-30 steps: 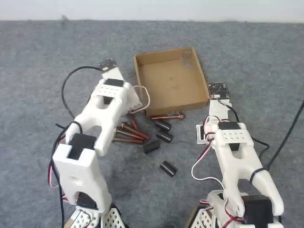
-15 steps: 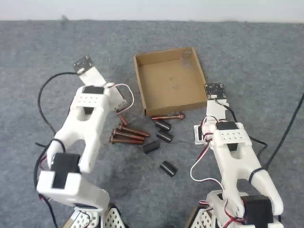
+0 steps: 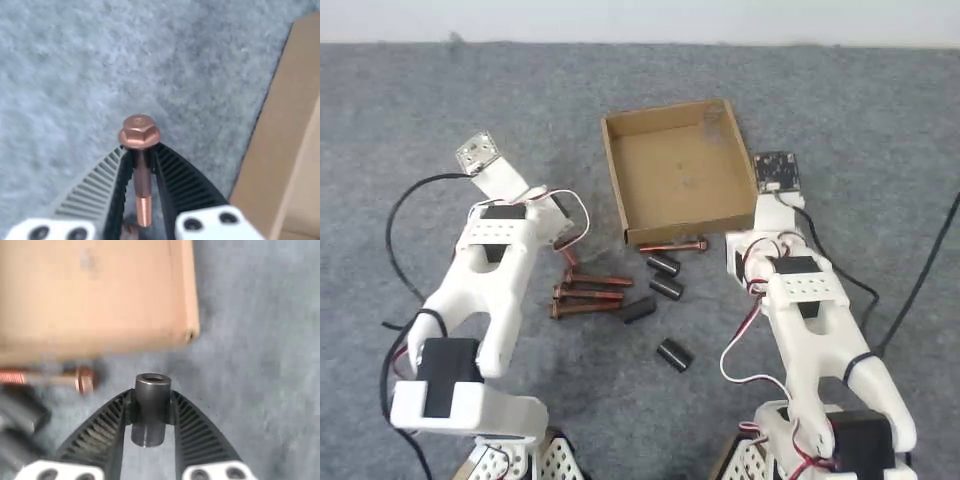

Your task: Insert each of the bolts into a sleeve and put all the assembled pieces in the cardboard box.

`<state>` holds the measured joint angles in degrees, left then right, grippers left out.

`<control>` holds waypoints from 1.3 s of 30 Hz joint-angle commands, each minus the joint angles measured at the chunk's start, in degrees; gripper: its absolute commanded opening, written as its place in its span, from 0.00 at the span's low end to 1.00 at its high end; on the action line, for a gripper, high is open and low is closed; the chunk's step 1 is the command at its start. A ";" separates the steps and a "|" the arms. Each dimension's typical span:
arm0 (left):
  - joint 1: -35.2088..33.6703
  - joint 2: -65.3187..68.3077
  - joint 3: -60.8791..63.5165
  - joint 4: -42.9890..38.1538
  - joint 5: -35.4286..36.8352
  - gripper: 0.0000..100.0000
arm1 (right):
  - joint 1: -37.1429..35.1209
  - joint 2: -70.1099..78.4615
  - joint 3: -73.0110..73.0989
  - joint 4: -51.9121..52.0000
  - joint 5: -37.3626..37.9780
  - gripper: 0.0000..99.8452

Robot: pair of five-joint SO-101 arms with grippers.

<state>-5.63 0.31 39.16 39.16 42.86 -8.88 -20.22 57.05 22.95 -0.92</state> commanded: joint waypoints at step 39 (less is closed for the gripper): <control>2.29 -4.31 2.42 -8.26 -3.96 0.01 | -14.37 38.11 -1.41 -97.80 0.70 0.01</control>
<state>-3.69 0.31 42.07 32.92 39.60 -21.45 18.29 53.19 -70.42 -0.92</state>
